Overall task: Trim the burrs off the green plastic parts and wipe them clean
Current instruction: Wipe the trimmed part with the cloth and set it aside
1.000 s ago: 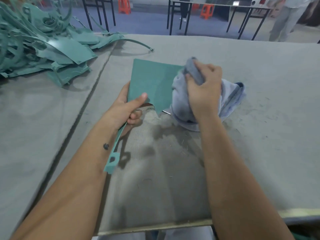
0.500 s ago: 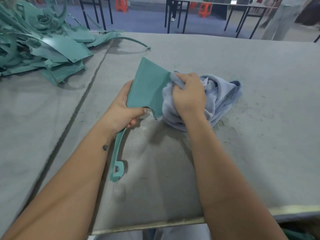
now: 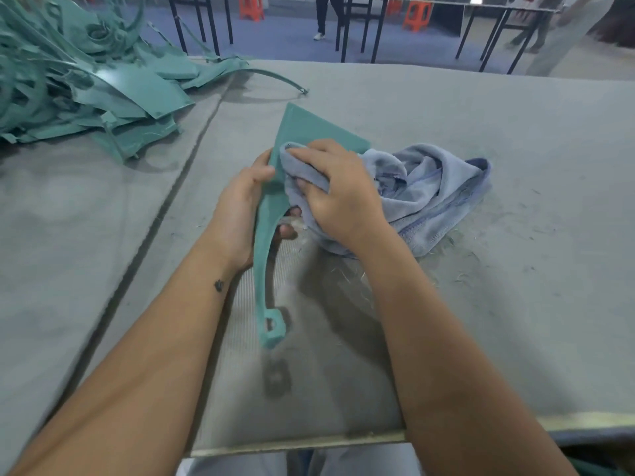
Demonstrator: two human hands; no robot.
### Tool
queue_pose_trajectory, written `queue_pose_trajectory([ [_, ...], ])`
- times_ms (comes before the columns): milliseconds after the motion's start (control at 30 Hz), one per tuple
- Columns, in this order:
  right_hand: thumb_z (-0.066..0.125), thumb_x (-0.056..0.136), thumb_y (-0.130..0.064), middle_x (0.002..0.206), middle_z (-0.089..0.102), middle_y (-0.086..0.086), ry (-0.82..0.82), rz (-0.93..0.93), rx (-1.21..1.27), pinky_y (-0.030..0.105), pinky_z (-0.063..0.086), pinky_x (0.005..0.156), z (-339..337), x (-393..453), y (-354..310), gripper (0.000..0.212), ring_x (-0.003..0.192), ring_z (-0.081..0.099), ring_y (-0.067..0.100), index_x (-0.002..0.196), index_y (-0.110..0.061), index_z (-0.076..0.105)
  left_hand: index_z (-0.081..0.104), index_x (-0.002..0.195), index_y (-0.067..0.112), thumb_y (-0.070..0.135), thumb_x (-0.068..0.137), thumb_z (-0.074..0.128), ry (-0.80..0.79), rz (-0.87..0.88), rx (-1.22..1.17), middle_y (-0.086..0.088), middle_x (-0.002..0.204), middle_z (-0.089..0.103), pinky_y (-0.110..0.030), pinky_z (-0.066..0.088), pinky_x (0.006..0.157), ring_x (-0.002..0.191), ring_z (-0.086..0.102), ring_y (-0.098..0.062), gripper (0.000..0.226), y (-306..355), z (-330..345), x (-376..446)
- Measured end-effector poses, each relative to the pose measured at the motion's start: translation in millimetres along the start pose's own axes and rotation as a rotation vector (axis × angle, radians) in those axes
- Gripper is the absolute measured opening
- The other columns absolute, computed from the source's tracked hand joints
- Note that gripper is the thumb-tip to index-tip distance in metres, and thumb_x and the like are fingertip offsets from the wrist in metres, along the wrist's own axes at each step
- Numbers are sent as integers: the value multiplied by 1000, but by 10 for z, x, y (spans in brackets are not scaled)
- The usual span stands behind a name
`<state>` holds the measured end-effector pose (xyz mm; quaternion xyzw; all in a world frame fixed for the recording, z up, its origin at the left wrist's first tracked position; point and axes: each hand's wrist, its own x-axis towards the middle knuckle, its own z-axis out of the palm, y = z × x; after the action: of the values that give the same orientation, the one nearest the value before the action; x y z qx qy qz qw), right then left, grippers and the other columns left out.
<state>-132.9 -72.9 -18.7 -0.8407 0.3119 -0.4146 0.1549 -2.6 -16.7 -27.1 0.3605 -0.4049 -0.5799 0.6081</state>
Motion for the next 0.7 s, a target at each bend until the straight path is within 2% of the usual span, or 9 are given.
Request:
queue_pose_trajectory([
  [67, 60, 85, -9, 110, 65, -3, -96, -25, -95, 46, 44, 82, -18, -21, -46, 31, 93, 54, 29, 110, -22, 74, 66, 117, 24, 49, 99, 32, 33, -12, -139, -10, 111, 67, -38, 42, 71, 89, 62, -28, 46, 22, 3, -1],
  [133, 60, 83, -13, 113, 66, -11, -216, -74, -205, 43, 41, 81, -28, -16, -157, 31, 94, 48, 24, 100, -32, 76, 58, 129, 24, 60, 100, 19, 63, -15, -247, -9, 129, 63, -40, 52, 89, 115, 62, -27, 60, 17, -11, 0],
  [200, 59, 77, -10, 103, 68, -16, -308, -108, -221, 44, 41, 80, -6, -12, -263, 32, 91, 46, 19, 84, -35, 78, 53, 134, 24, 63, 99, 16, 68, -23, -269, -8, 129, 64, -34, 56, 89, 117, 63, -24, 64, 20, -8, -21],
  [300, 58, 69, -4, 89, 71, -19, -395, -102, -63, 45, 43, 81, 29, -36, -345, 35, 86, 45, 16, 74, -32, 78, 50, 138, 24, 64, 98, 17, 110, -30, -263, -7, 128, 65, -33, 54, 93, 116, 63, -23, 66, 24, -2, -19],
  [367, 58, 74, -7, 96, 71, -17, -363, -87, -92, 44, 44, 83, 40, -31, -327, 33, 89, 49, 18, 79, -32, 78, 46, 142, 21, 63, 99, 16, 121, -14, -249, -8, 130, 63, -35, 50, 99, 119, 61, -24, 67, 15, -4, -10],
  [467, 51, 86, -12, 116, 64, -12, -184, 48, -232, 40, 41, 90, 38, 34, -191, 37, 99, 52, 25, 106, -35, 73, 44, 143, 18, 61, 99, 14, 86, -8, -275, -12, 134, 60, -41, 45, 104, 123, 58, -27, 68, -6, -6, 8],
  [567, 51, 87, -9, 117, 63, -5, -153, 107, -220, 40, 41, 90, 8, 46, -107, 39, 102, 53, 29, 113, -28, 73, 40, 145, 18, 60, 99, 11, 42, 9, -301, -14, 140, 54, -47, 37, 111, 128, 53, -30, 69, -33, -15, 28],
  [633, 58, 80, -6, 110, 68, -1, -233, -23, -184, 43, 42, 86, 6, 11, -150, 33, 97, 56, 31, 99, -23, 78, 40, 146, 20, 61, 99, 12, 41, 13, -316, -13, 139, 55, -46, 38, 111, 127, 54, -30, 68, -35, -36, 48],
  [700, 59, 70, -2, 94, 73, -4, -317, -141, -31, 44, 47, 78, 13, -32, -236, 30, 85, 61, 25, 79, -21, 81, 41, 146, 22, 61, 99, 15, 32, -5, -334, -11, 139, 56, -43, 40, 109, 126, 55, -29, 67, -34, -46, 53],
])
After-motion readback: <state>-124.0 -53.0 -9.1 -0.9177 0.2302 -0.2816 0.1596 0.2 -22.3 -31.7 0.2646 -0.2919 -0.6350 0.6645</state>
